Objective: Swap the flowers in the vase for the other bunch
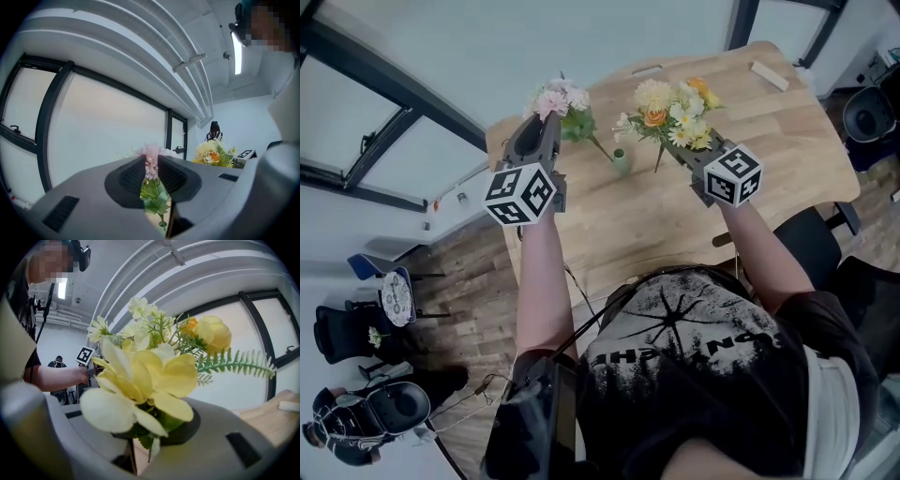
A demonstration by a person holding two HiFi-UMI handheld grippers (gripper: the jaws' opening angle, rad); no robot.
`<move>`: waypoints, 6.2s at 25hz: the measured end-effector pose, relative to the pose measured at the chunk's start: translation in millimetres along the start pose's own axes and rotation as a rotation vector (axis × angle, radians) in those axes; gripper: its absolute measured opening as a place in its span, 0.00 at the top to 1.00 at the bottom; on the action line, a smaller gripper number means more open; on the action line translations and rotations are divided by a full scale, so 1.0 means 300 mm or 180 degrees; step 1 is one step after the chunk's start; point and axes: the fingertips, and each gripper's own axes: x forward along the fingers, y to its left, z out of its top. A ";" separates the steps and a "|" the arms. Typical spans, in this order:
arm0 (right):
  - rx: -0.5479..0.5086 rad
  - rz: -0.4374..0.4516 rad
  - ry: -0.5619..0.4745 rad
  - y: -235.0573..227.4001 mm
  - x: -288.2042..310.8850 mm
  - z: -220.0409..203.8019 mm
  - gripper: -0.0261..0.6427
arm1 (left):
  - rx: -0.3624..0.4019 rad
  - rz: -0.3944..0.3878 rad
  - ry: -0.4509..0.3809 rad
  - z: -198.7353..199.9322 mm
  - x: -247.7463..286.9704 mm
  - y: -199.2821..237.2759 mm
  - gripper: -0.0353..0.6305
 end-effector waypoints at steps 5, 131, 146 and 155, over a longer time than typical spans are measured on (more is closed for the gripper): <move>0.0017 0.0061 0.0027 0.026 0.018 -0.016 0.83 | -0.0049 0.0093 0.0080 -0.056 -0.056 0.028 0.81; 0.0280 -0.0098 0.1354 -0.051 0.349 -0.502 0.55 | -0.0638 0.0012 0.0596 -0.477 -0.233 0.068 0.81; 0.0134 -0.0230 0.0883 -0.011 0.191 -0.340 0.56 | -0.0656 -0.0033 0.0492 -0.454 -0.265 0.099 0.81; 0.0030 -0.0024 0.0465 0.111 0.129 -0.133 0.86 | -0.0647 -0.0050 0.0486 -0.443 -0.272 0.106 0.81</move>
